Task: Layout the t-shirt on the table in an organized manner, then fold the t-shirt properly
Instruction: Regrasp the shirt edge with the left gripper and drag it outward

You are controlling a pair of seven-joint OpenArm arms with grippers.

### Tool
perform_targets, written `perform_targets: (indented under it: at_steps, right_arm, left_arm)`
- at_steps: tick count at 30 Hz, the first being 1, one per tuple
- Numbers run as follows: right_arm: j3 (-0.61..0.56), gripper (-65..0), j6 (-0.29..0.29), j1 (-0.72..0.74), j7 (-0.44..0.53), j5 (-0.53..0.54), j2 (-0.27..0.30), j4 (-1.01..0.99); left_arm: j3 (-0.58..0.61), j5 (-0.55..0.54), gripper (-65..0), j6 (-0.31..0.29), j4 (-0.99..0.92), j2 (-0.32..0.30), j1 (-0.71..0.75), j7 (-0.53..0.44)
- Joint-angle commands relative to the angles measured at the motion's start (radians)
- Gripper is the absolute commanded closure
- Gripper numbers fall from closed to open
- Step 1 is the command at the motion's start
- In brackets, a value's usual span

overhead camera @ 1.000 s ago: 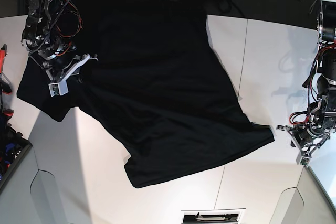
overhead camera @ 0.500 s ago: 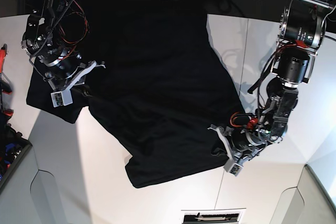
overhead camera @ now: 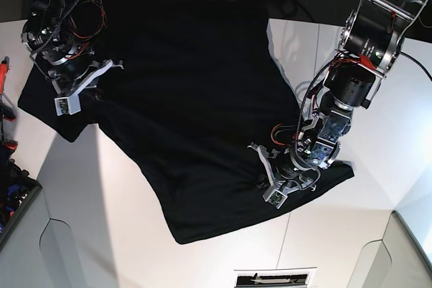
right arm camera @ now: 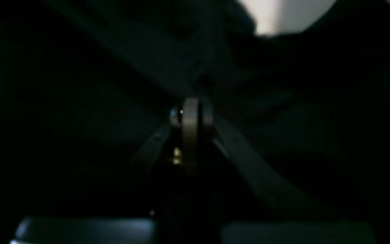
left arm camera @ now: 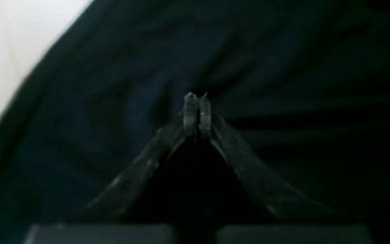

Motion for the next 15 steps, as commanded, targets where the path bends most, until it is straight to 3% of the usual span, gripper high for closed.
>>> perform_targets:
  at_steps: [1,2,5,7,15]
  right_arm:
    - [0.028,0.0,-0.004,0.012,0.021,0.018,0.013,0.019]
    - [0.05,-5.2,-0.004,0.016,0.02,0.038,0.013,0.019]
    - [0.093,-29.6,0.008,0.037,0.019,0.089,0.013,0.019]
    - [0.106,-38.3,0.023,0.047,0.019,0.113,0.013,0.019]
    - [0.107,-38.8,0.03,0.043,-0.035,0.176,0.004,0.021]
  left_arm:
    - [-0.002,0.041,0.0,0.062,-0.026,-0.046,-0.01,0.079]
    - [-0.002,0.041,0.0,0.084,-0.035,-0.063,-0.012,0.076]
    - [-0.003,0.041,0.0,0.094,-0.04,-0.112,-0.013,0.077]
    - [-0.003,0.041,0.0,0.094,-0.04,-0.138,-0.016,0.08]
    - [-0.003,0.04,0.0,0.094,-0.04,-0.193,-0.026,0.128]
